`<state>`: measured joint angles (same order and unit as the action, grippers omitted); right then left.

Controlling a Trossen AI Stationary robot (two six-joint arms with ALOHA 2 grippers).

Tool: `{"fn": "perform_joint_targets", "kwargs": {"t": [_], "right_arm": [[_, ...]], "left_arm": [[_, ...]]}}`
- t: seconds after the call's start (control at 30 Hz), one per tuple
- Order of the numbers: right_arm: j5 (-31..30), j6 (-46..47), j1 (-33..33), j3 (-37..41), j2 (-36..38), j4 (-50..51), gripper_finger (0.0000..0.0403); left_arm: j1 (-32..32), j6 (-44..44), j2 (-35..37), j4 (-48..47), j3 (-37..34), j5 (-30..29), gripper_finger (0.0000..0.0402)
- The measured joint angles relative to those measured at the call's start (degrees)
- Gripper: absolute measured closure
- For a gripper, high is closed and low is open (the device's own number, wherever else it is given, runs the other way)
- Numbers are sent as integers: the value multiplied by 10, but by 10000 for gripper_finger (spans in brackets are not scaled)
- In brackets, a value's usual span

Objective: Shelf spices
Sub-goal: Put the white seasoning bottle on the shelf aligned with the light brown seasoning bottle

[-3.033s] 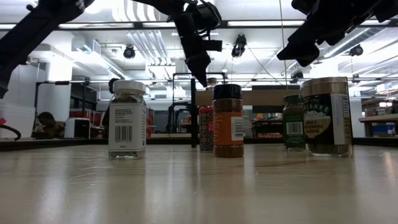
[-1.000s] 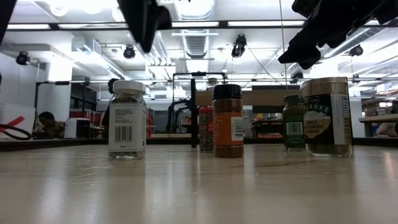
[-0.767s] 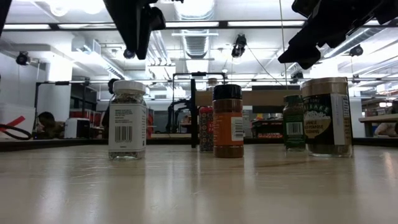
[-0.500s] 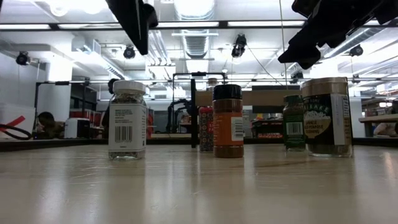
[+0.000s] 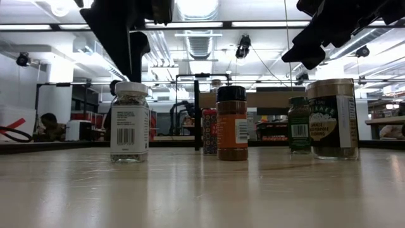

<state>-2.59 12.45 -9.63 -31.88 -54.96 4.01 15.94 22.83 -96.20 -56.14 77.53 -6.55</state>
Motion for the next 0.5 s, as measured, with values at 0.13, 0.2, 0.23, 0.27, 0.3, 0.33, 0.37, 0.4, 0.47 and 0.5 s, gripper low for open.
{"fn": "perform_joint_targets", "kwargs": {"t": [0.13,0.2,0.23,0.27,0.3,0.33,0.37,0.4,0.47,0.5], "right_arm": [[0,0,0,0,0,0,199],[0,0,0,0,0,0,199],[0,0,0,0,0,0,199],[0,0,0,0,0,0,199],[0,0,0,0,0,0,199],[0,0,0,0,0,0,199],[0,0,0,0,0,0,199],[0,0,0,0,0,0,199],[0,0,0,0,0,0,199],[0,0,0,0,0,0,199]], "left_arm": [[0,-12,-10,0,2,0,79],[0,-18,-18,1,2,0,79],[0,-21,-21,0,2,0,79],[0,-24,-24,1,2,0,79],[0,-27,-28,2,2,0,79],[0,-28,-31,2,1,-2,79],[0,-30,-34,0,-1,-3,79],[0,-32,-39,-1,-1,-3,79],[0,-37,-47,1,-2,-3,80],[0,-38,-50,2,-3,-4,82]]}}
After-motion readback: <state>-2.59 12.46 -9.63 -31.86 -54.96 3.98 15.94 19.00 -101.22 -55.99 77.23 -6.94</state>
